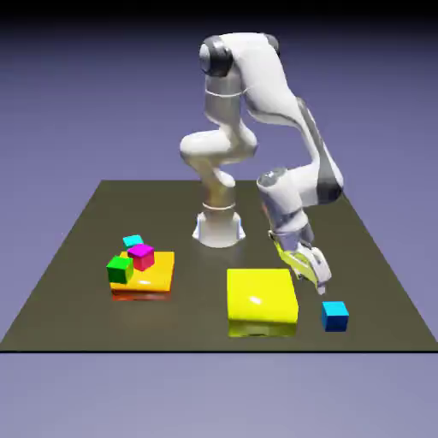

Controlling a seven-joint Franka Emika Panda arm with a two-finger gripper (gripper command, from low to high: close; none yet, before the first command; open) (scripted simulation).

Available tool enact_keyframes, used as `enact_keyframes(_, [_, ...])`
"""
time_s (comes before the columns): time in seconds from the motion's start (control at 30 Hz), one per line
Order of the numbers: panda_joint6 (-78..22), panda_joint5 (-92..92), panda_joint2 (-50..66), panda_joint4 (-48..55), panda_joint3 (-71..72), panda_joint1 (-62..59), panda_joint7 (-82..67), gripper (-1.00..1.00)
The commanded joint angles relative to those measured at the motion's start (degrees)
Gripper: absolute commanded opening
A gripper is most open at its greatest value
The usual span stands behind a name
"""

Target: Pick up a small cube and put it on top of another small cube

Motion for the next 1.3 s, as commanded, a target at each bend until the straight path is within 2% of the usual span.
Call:
enact_keyframes(0.0, [-0.71, 2.13, 1.95, 1.05, 0.15, 0.93, 2.5, 0.0])
enact_keyframes(0.1, [-1.5, 4.54, 4.15, 2.24, 0.32, 1.99, 5.31, 0.0])
enact_keyframes(0.3, [4.06, 12.13, 15.31, 8.23, 4.4, 1.14, -2.0, 0.0])
enact_keyframes(0.33, [4.06, 12.13, 15.31, 8.23, 4.4, 1.14, -2.0, -1.0])
enact_keyframes(0.57, [-2.27, 2.98, 3.27, 3.08, 1.44, 3.05, 5.06, -1.0])
enact_keyframes(1.27, [-42.0, -48.65, -23.48, -6.58, -31.29, -38.58, -42.15, -1.0])
